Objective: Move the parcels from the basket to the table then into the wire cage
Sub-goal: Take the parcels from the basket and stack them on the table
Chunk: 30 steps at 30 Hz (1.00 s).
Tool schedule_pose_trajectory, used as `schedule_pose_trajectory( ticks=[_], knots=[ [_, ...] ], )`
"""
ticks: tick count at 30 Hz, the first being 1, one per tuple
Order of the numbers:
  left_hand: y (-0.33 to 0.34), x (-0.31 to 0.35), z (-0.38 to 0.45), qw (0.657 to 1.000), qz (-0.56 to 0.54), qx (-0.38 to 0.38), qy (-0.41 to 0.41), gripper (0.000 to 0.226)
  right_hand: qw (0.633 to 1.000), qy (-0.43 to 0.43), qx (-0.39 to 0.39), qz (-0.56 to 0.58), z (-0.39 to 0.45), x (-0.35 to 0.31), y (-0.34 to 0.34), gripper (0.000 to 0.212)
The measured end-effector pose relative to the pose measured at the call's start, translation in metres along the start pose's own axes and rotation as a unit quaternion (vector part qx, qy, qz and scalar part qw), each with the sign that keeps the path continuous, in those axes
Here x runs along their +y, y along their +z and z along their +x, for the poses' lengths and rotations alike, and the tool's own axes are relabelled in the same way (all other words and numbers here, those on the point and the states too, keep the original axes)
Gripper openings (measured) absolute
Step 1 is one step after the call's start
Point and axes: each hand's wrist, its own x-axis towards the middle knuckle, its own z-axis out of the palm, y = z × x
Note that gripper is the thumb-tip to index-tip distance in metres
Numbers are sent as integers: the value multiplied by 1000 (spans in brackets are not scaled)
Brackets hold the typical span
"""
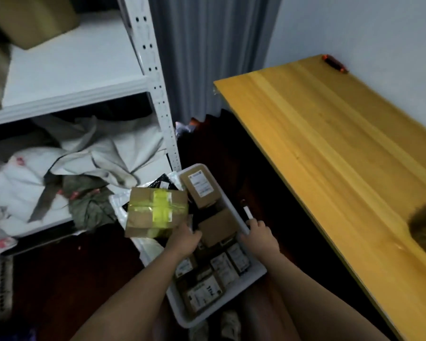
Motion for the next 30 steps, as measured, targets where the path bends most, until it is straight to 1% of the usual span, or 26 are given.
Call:
schedule_pose_trajectory(
  ticks=[1,3,7,8,10,11,12,14,15,16,18,20,22,24,26,28,30],
  knots=[
    [12,-14,12,999,-31,-8,-18,68,1000,6,-14,6,12,3,16,58],
    [33,-34,30,997,-69,-15,-41,63,999,12,-35,26,36,11,44,60],
    [81,-70,81,992,-117,-5,-48,51,997,16,-59,40,94,31,102,63],
    [93,-80,96,990,-128,-4,-52,45,997,18,-63,37,110,35,117,64],
    [118,-96,127,987,-151,0,-62,21,998,22,-54,30,144,46,145,67],
    [129,-103,142,985,-163,2,-59,19,998,24,-45,36,161,50,157,68],
    [140,-111,158,984,-170,2,-60,31,998,25,-34,50,175,54,167,68],
    [165,-136,200,979,-192,8,-66,66,996,26,-16,87,204,60,190,69],
    [177,-146,221,976,-207,10,-73,76,995,26,-3,99,217,63,199,70],
    [181,-144,230,972,-220,8,-80,74,994,27,11,106,229,65,207,71],
    [183,-136,238,963,-251,13,-94,60,992,32,47,113,245,66,220,70],
    [191,-136,253,956,-272,18,-110,61,990,41,78,106,255,66,235,68],
    [199,-137,262,947,-303,5,-108,61,990,51,95,87,260,66,247,70],
    [209,-140,269,929,-349,-15,-120,63,990,62,103,77,264,66,255,75],
    [214,-140,275,910,-391,-18,-136,66,988,79,104,82,268,63,259,76],
    [216,-140,277,896,-420,-9,-140,66,985,103,110,83,271,58,258,73],
    [216,-143,277,886,-439,0,-149,74,983,126,105,83,272,57,258,66]
  ],
)
